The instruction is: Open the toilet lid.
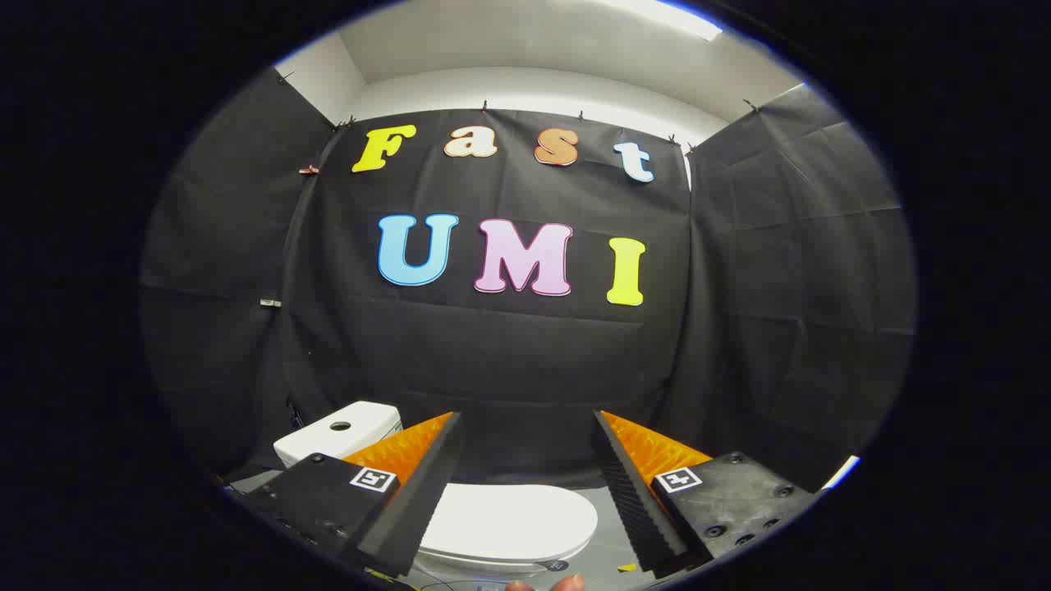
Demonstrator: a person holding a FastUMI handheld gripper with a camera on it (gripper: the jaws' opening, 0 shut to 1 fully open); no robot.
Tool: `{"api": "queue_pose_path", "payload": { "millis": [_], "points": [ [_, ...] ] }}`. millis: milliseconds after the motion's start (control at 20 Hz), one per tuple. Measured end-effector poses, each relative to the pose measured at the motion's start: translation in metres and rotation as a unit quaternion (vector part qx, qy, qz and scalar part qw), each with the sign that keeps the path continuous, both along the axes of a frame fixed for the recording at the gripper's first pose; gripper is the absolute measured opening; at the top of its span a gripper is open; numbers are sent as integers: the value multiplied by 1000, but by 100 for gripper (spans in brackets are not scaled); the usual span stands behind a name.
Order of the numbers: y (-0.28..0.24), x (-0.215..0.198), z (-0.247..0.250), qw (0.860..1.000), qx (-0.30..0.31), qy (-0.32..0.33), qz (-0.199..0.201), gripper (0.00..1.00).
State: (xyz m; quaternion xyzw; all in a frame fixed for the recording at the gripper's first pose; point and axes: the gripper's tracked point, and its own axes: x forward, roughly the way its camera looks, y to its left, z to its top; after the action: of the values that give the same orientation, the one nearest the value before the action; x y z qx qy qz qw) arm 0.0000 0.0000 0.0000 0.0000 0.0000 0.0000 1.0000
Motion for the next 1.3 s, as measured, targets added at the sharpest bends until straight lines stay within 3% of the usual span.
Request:
{"api": "queue_pose_path", "payload": {
  "millis": [250,600,850,1100,1300],
  "points": [
    [-2,0,-14,1000,-5,-1,1,99],
    [0,30,-45,999,-27,25,38,99],
    [-6,25,-36,999,-23,17,43,99],
    [-7,18,-33,999,-22,8,42,99],
    [-27,14,-29,1000,-11,2,10,99]
  ]
}}
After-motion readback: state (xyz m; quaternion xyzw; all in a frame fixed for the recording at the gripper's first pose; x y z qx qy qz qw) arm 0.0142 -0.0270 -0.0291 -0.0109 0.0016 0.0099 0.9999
